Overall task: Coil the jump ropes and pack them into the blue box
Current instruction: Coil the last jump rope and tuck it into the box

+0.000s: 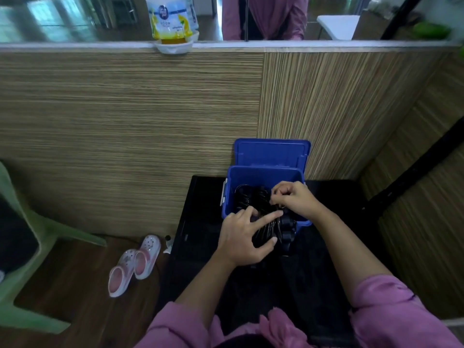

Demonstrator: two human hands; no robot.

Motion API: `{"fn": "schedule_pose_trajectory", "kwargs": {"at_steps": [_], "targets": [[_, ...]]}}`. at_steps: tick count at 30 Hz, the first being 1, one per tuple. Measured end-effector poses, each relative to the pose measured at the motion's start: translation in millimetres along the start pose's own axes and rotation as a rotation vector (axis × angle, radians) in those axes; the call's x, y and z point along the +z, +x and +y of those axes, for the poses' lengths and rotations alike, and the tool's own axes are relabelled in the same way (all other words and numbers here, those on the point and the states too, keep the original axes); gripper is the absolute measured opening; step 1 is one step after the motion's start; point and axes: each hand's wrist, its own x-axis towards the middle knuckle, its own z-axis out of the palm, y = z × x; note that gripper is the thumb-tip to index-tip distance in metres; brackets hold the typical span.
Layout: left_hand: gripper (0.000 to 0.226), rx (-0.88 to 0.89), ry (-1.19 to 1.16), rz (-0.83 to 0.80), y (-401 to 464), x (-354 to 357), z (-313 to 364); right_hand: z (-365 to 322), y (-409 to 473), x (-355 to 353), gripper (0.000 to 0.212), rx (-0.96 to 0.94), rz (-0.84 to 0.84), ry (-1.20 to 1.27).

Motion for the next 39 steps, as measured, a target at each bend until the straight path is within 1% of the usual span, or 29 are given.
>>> {"fn": "schedule_pose_trajectory", "kwargs": {"at_steps": [1,6,9,12,15,17,18,20,23,27,28,30,33,36,37,39], "targets": [[0.059,-0.009,-0.008,-0.002,0,0,0,1,0,0,0.026,0.002,0.014,-0.01],[0.059,-0.071,-0.057,-0.006,-1,-1,-4,9,1,-5,0.039,-0.003,0.06,-0.099],[0.056,-0.121,-0.089,0.018,-1,-5,-6,7,-2,-6,0.028,-0.097,0.034,-0.177],[0.053,-0.148,-0.092,0.024,-2,-6,-10,1,-4,-8,0.026,-0.223,-0.057,-0.371],[0.05,-0.243,-0.142,0.081,-5,-8,-12,0,-5,-11,0.041,-0.289,-0.105,-0.569],[0.05,-0.25,-0.143,0.096,-5,-9,-14,-1,-6,-11,0.051,-0.283,-0.103,-0.649],[0.05,-0.241,-0.137,0.092,-5,-9,-14,-1,-6,-11,0.052,-0.279,-0.095,-0.666],[0.05,-0.247,-0.133,0.092,-8,-10,-14,-1,-6,-11,0.047,-0.305,-0.068,-0.674],[0.052,-0.247,-0.106,0.076,-16,-8,-15,-3,-4,-16,0.031,-0.348,-0.048,-0.665],[0.055,-0.224,-0.088,0.029,-27,-5,-16,-12,-4,-25,0.013,-0.313,-0.005,-0.45],[0.055,-0.219,-0.089,0.022,-29,-4,-16,-14,-4,-26,0.01,-0.298,0.003,-0.435],[0.056,-0.236,-0.101,0.024,-31,-3,-14,-18,-4,-27,0.01,-0.255,-0.007,-0.423],[0.056,-0.321,-0.166,0.048,-29,-5,-11,-22,-7,-28,0.015,-0.233,-0.022,-0.355],[0.055,-0.376,-0.192,0.047,-29,-7,-11,-22,-12,-28,0.03,-0.281,-0.027,-0.339],[0.055,-0.396,-0.209,0.03,-29,-7,-11,-21,-12,-27,0.027,-0.318,-0.017,-0.374],[0.056,-0.436,-0.241,-0.013,-27,-6,-10,-19,-10,-26,0.006,-0.407,0.0,-0.488]]}}
